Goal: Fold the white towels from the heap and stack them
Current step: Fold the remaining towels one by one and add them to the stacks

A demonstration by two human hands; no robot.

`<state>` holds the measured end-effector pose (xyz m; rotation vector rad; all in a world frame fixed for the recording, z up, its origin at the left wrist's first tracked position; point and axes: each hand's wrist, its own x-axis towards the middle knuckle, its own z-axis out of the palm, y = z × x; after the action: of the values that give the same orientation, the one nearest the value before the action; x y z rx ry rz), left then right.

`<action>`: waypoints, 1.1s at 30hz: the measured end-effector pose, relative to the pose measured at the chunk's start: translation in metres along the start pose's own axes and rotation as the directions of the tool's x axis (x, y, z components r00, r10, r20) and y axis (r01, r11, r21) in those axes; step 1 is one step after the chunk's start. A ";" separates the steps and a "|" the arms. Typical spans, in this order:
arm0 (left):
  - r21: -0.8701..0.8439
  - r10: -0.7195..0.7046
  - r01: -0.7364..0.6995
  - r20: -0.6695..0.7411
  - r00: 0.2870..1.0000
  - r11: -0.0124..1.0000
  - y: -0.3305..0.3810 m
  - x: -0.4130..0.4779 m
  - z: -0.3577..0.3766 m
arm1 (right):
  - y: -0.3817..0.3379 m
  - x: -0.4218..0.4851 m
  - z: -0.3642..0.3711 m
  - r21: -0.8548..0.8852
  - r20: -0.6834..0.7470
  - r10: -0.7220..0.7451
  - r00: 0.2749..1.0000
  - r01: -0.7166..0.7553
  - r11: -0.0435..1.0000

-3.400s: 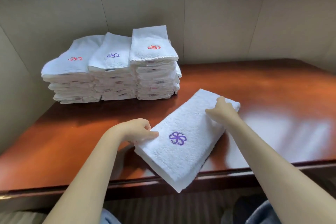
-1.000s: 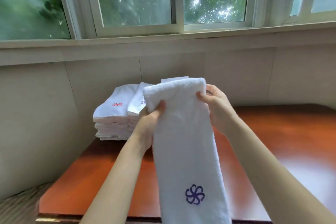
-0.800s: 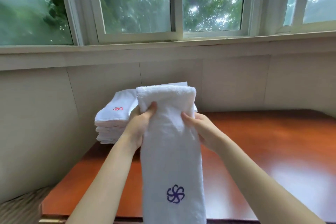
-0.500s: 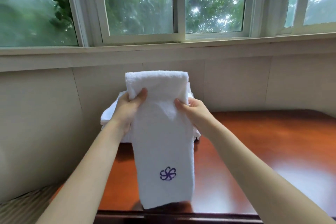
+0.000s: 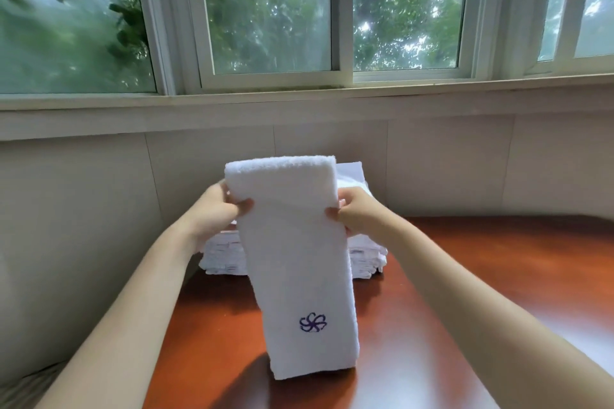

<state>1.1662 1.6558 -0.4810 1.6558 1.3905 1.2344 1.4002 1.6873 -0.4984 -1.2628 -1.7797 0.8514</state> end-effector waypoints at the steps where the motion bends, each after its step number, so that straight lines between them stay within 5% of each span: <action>1: -0.062 0.030 -0.034 -0.063 0.998 0.998 0.003 0.005 -0.003 | -0.006 0.005 -0.003 0.023 0.007 -0.011 1.000 0.011 1.000; 7: -0.163 0.201 -0.309 -0.473 0.858 0.937 0.027 0.051 -0.016 | -0.043 0.043 -0.011 0.216 -0.168 -0.094 0.981 0.130 0.968; 14: 0.001 0.374 -0.446 -0.546 0.750 0.895 0.029 0.149 -0.037 | -0.054 0.125 -0.004 0.109 -0.306 -0.277 0.911 0.322 0.940; 20: 0.088 0.328 -0.350 -0.610 0.721 0.933 0.013 0.273 -0.026 | -0.023 0.257 0.000 0.103 -0.387 -0.235 0.891 0.295 0.950; 24: 0.012 0.065 -0.065 -0.388 0.920 0.998 -0.055 0.347 0.012 | 0.052 0.333 0.020 0.049 -0.361 -0.053 0.931 0.076 0.996; 27: 0.288 -0.304 0.296 -0.017 0.953 0.911 -0.142 0.360 0.040 | 0.123 0.354 0.043 0.044 -0.121 0.227 0.966 -0.223 0.974; 29: 0.421 -0.332 0.303 -0.004 0.943 0.855 -0.177 0.369 0.044 | 0.142 0.362 0.049 0.041 -0.075 0.258 0.963 -0.256 0.966; 33: 0.289 -0.261 0.245 0.018 0.965 0.926 -0.181 0.373 0.040 | 0.144 0.377 0.050 -0.042 -0.167 0.090 0.982 -0.098 0.994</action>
<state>1.1366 2.0634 -0.5640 1.6172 1.7486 0.8651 1.3421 2.0838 -0.5648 -1.4172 -1.6295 0.7350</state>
